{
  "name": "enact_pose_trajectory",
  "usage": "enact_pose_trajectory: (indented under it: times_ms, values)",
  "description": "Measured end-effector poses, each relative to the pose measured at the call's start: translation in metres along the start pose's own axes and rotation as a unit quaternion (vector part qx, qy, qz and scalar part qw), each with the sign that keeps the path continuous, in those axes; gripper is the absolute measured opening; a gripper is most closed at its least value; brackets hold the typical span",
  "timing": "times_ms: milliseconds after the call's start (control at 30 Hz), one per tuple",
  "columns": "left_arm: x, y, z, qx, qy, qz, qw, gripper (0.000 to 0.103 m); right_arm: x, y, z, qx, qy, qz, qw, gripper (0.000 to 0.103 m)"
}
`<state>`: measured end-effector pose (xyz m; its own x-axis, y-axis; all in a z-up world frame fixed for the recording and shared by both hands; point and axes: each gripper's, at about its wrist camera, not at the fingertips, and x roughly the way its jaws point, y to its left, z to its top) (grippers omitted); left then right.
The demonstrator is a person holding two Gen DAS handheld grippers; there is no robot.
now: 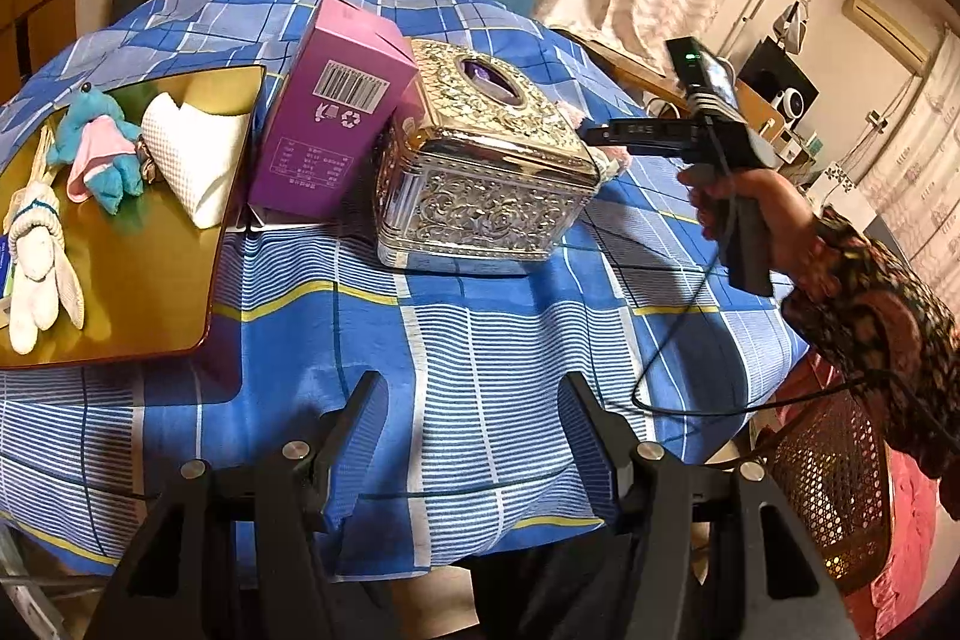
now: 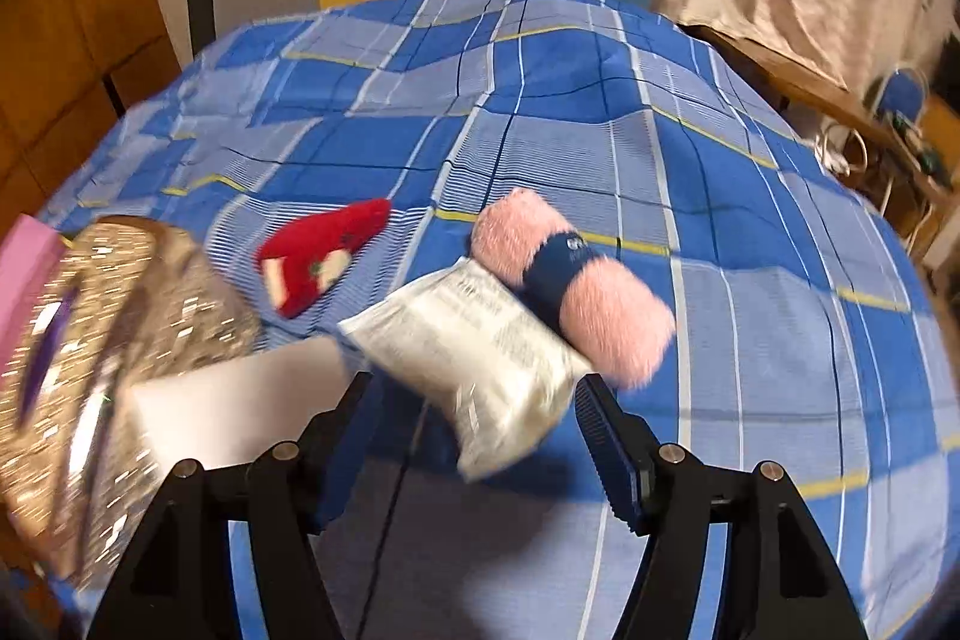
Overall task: Organize soft objects
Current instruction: 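Move both tools back from the tray toward the remaining items, then grasp the white packet with the right tool while the left tool grasps the white sponge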
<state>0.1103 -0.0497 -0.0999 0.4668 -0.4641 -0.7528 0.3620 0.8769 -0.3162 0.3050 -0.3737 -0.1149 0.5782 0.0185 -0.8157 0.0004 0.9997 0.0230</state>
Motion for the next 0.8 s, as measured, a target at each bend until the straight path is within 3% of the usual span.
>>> enact_pose_trajectory:
  times_ms: [167,233,400,500,633,800]
  values:
    - [-0.001,0.0,0.004,0.001,0.0,-0.006,1.0,0.06,0.036,-0.001,0.014,-0.018,0.036,0.008,0.999,0.071]
    - [-0.001,0.0,0.005,0.004,0.0,-0.008,1.0,0.06,0.047,-0.001,0.016,-0.03,0.047,0.011,0.998,0.083]
    - [0.001,-0.006,0.008,0.013,-0.001,-0.009,0.9999,0.06,0.066,-0.003,0.019,-0.041,0.07,0.035,0.996,0.086]
    - [0.004,-0.009,0.011,0.013,0.004,-0.011,0.9998,0.06,0.075,-0.001,0.014,-0.049,0.08,0.029,0.995,0.084]
    - [0.009,-0.014,0.015,0.016,0.006,-0.01,0.9998,0.06,0.068,-0.005,0.005,-0.034,0.056,0.032,0.997,0.071]
    - [0.012,-0.024,0.02,0.024,0.003,-0.017,0.9996,0.06,0.051,-0.016,-0.011,-0.005,0.053,0.038,0.998,0.068]
